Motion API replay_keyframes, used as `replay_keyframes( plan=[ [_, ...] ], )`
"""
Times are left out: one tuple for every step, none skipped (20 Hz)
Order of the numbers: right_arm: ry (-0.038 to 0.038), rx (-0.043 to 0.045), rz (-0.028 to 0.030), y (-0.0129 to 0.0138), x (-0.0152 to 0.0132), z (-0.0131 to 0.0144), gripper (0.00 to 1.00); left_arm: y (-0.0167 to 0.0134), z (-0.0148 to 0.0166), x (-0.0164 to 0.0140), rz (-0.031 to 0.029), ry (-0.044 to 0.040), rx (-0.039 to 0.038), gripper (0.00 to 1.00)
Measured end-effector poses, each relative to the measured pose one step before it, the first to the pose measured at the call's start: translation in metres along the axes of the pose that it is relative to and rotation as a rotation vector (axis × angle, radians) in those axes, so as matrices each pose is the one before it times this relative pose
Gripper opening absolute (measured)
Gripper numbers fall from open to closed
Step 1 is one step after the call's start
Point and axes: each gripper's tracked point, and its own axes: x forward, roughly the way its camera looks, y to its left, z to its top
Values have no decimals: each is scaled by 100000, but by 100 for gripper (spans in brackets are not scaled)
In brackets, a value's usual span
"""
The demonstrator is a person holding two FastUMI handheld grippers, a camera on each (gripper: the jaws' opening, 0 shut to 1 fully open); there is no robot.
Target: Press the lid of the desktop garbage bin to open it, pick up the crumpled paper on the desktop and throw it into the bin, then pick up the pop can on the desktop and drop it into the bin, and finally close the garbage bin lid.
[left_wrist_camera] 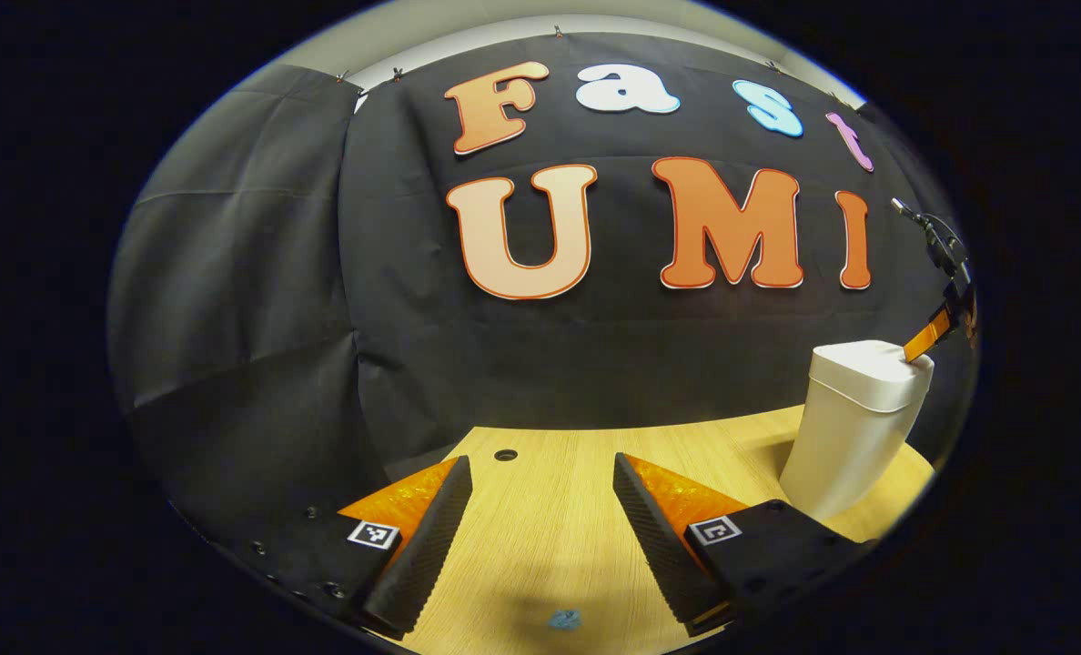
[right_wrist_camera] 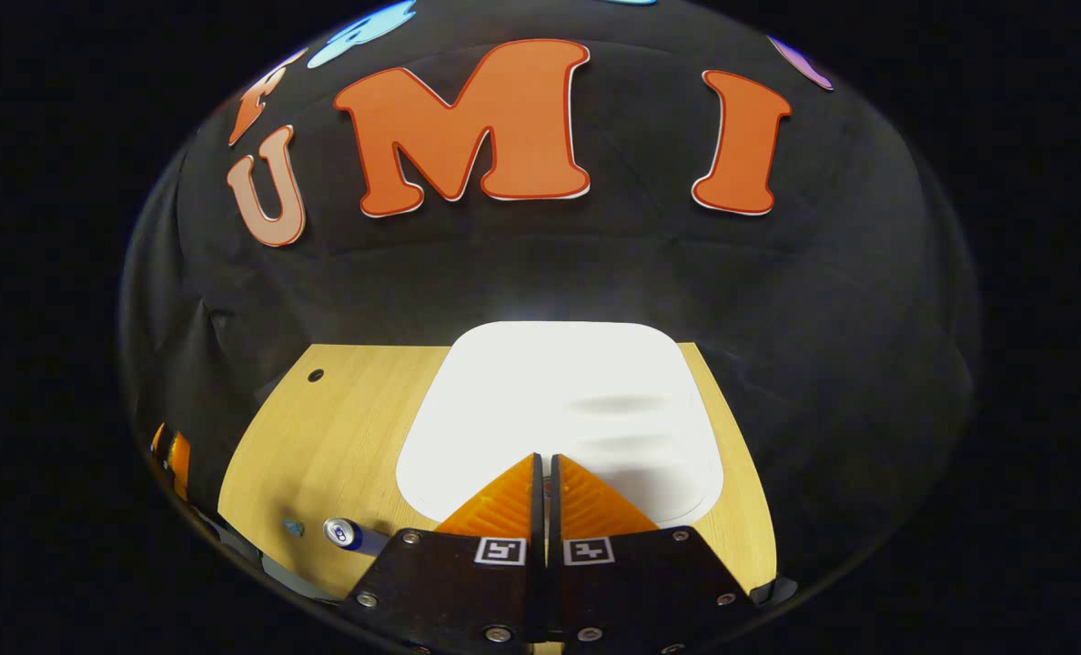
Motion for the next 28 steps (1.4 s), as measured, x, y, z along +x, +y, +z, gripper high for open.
replay_keyframes(
  plan=[
    [-11, 950, -210, 44, -89, -60, 1, -87, -9, 24, -280, -124, -6, 99],
    [873, 341, -119, 19, -143, -129, 1, -76, 60, 77, -316, -100, -33, 100],
    [-220, 368, -550, 8, 40, 2, 1, -231, -90, 151, -499, 29, -46, 100],
    [597, -453, -439, 93, 74, -100, 1, -151, 2, 155, -471, 51, 27, 99],
    [490, -522, -664, -13, -116, -94, 1, -219, 70, 147, -501, -181, 136, 100],
    [-249, 49, -500, -25, 9, 50, 1, -121, 195, 155, -643, -600, 163, 100],
    [-763, 45, -138, 45, -82, 149, 1, -111, 240, 104, -459, -689, 243, 100],
    [-677, -161, 135, 111, 126, 165, 1, 14, 126, 62, -509, -595, 362, 99],
    [-2292, 157, -208, -61, -320, 410, 1, -129, 62, 7, -636, -222, 564, 100],
    [-1206, -503, -1124, -20, -65, 187, 1, -125, 42, 13, -679, -316, 666, 100],
    [870, -2068, -2564, -499, -47, -325, 1, -68, 231, 67, -497, -409, 594, 99],
    [-1213, -1740, -1343, -224, -153, 204, 1, 18, 139, -38, -364, -417, 607, 100],
    [-1590, -752, -415, 160, -283, 308, 1, -98, 99, 48, -361, -300, 722, 100],
    [-2876, -218, 824, 390, -463, 634, 1, -85, 84, -10, -486, -287, 564, 100],
    [-2700, -403, -102, 156, -460, 834, 1, -117, 186, -131, -726, -265, 200, 100],
    [-2958, -718, -34, 22, -304, 517, 1, -165, -96, -15, -747, -9, 140, 99],
    [-2886, -721, -829, -49, -212, 703, 1, -119, -71, 6, -522, 124, 163, 99],
    [-2253, -661, -830, -40, -179, 634, 1, 23, -57, -2, -300, 173, 83, 99],
    [-1890, -801, -1570, -258, -410, 584, 1, 8, -10, 17, -274, 125, -94, 99],
    [-1715, -762, -681, -2, -302, 402, 1, -46, -40, 72, -243, 36, -64, 99],
    [-1972, -430, -598, -11, -288, 572, 1, -24, -51, 68, -226, 72, 90, 99],
    [-1487, -404, -178, 96, -169, 363, 1, -4, -6, -7, -263, 44, 102, 100],
    [-1832, -137, -155, 115, -265, 374, 1, -51, 51, 23, -364, -84, 116, 99],
    [-1698, 80, 204, 108, -285, 392, 1, -33, 6, 24, -315, -110, 199, 100],
    [-1797, 413, 284, 172, -267, 374, 1, -72, 23, 16, -420, -218, 126, 100],
    [-1095, 369, 951, 287, -184, 122, 1, -128, 21, -7, -440, -22, 25, 100],
    [487, 11, 1012, 315, -219, -305, 1, -55, -8, -1, -435, -69, -21, 100],
    [1568, 18, -154, 91, -68, -723, 1, -136, -17, 21, -460, 16, -61, 100]
  ],
)
